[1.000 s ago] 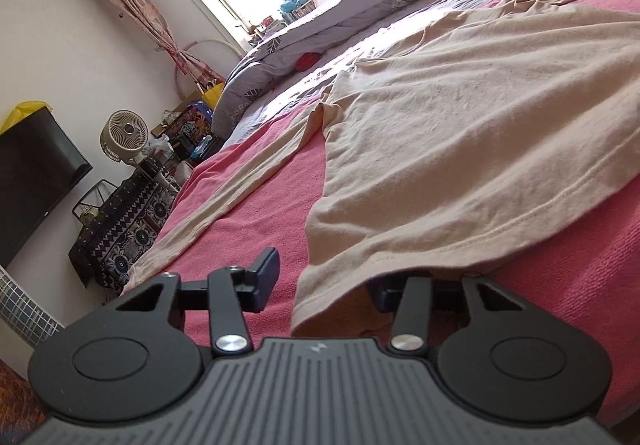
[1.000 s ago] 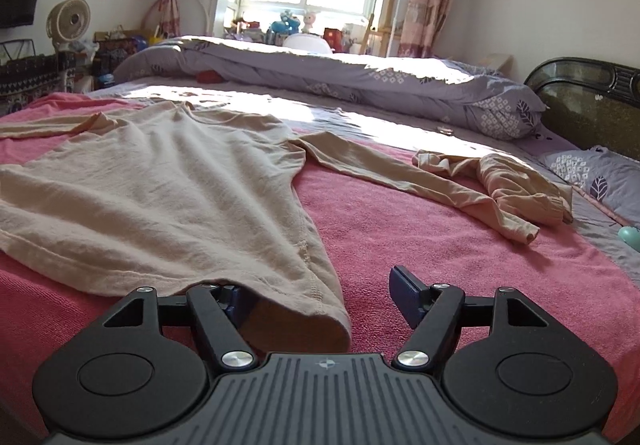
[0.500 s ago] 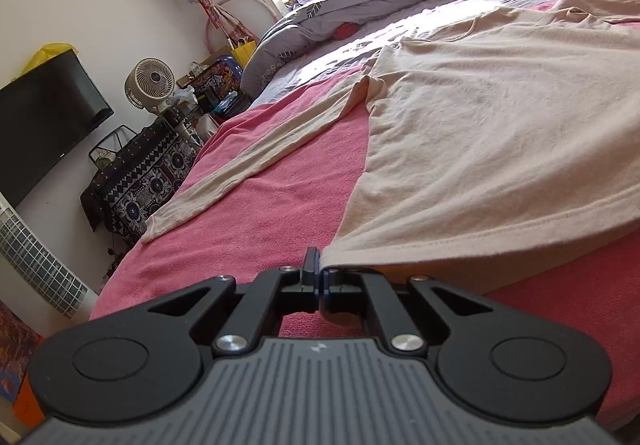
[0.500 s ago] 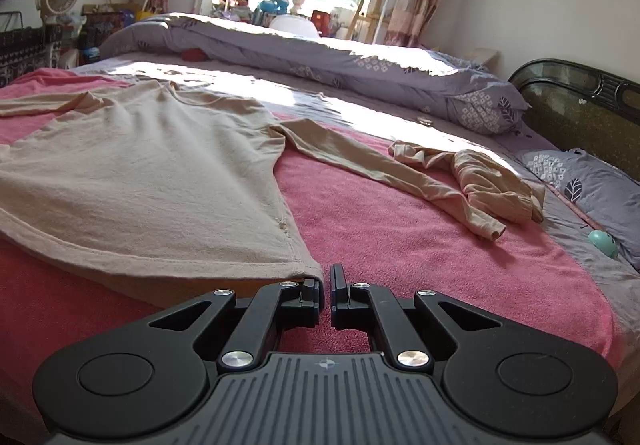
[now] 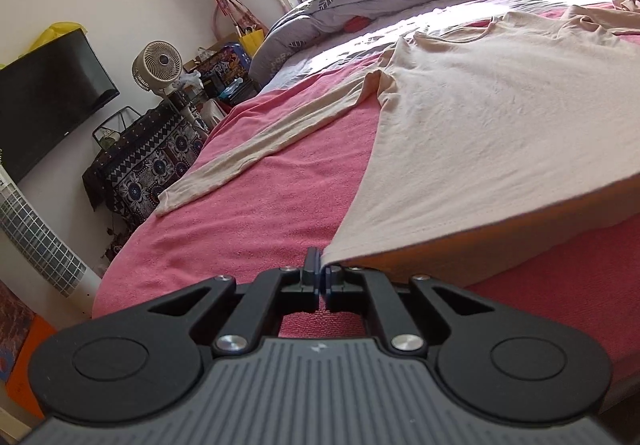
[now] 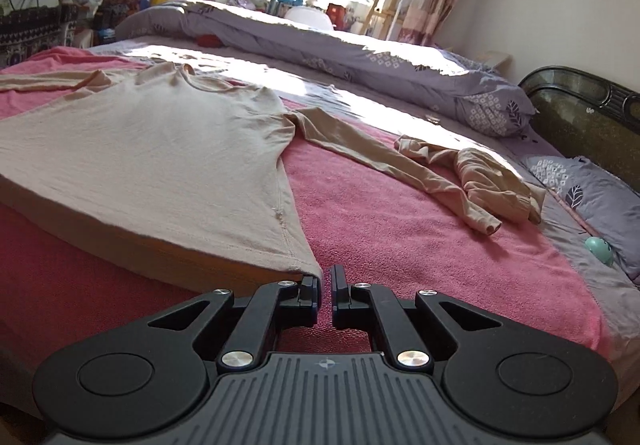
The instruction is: Fold clothes
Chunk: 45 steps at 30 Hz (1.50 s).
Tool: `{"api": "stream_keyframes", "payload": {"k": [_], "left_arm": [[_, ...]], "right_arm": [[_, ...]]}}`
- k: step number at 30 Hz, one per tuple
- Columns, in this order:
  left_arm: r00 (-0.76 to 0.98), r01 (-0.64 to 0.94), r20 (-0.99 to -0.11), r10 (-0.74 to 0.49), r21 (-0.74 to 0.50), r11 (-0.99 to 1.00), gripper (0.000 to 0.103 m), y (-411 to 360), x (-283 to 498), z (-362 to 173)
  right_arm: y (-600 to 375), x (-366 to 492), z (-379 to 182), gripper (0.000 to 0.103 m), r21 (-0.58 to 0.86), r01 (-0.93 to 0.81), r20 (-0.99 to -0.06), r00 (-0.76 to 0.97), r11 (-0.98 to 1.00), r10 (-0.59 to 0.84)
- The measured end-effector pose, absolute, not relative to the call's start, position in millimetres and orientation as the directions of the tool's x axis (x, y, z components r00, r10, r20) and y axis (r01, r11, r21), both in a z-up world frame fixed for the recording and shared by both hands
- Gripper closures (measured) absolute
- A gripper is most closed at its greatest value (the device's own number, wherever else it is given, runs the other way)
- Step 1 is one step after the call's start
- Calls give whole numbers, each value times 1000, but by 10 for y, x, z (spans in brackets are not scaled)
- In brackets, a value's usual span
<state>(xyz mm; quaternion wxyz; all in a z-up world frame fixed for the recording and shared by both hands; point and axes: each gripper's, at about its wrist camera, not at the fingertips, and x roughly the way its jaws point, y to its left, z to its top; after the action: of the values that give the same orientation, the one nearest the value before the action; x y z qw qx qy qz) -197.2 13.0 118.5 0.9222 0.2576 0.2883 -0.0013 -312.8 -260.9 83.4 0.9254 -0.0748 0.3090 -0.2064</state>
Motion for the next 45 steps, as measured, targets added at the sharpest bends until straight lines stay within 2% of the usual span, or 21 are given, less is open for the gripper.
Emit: {"api": "stream_keyframes", "payload": {"k": [5,10,13,15,17,18,19,20,21,24,26,29,32,34,37,41,43,45], "left_arm": [[799,188,-582,150,480,857,97,146,-1962,1035],[805,208,-576,143,498,842,96,122,-2014,1006],[796,223,-593,119,471,853,92,185,-2037,1046],[792,240,-603,96,451,860,87,229,-2066,1076],[788,224,-607,99,433,873,54,290,-2078,1110],[786,208,-609,108,424,881,47,332,-2067,1126],[783,191,-611,117,415,890,34,374,-2056,1142],[780,174,-613,125,405,898,26,416,-2045,1159],[768,173,-630,113,375,911,25,478,-2030,1182],[720,186,-692,58,273,944,18,701,-2015,1247],[706,175,-705,72,272,946,17,826,-2062,1249],[694,133,-702,161,344,929,17,998,-2142,1222],[693,71,-678,247,404,912,17,1164,-2145,1270],[710,22,-654,260,390,921,17,1247,-2075,1397],[765,10,-625,153,248,969,17,1215,-1879,1693],[812,99,-581,-63,31,995,16,872,-1631,1953],[802,165,-579,-151,-28,986,16,619,-1547,1950],[781,241,-580,-232,-64,968,16,324,-1464,1898]], "right_arm": [[-2605,-3101,670,96,-254,312,-601,691,915,-403],[-2614,-3108,640,94,-269,294,-597,696,917,-398],[-2653,-3127,653,89,-250,285,-602,703,926,-379],[-2709,-3161,678,82,-228,269,-611,709,936,-352],[-2784,-3199,706,60,-201,256,-623,712,946,-325],[-2841,-3216,720,52,-186,255,-632,709,949,-314],[-2907,-3235,735,38,-164,255,-643,705,953,-300],[-2986,-3255,753,27,-128,257,-659,700,958,-276],[-3065,-3275,767,24,-88,259,-677,693,962,-249],[-3261,-3352,808,24,13,253,-725,668,967,-166],[-3347,-3421,825,19,51,227,-758,643,973,-110],[-3385,-3532,839,16,29,189,-795,600,982,-92],[-3412,-3603,965,16,5,198,-775,621,980,-121],[-3473,-3555,1151,16,56,209,-710,696,976,-108],[-3499,-3301,1369,13,146,179,-613,789,973,-53],[-3288,-2760,1497,14,219,63,-490,870,974,54],[-3130,-2509,1466,18,252,6,-462,879,968,114],[-2957,-2279,1372,22,251,-23,-485,862,968,146]]}}
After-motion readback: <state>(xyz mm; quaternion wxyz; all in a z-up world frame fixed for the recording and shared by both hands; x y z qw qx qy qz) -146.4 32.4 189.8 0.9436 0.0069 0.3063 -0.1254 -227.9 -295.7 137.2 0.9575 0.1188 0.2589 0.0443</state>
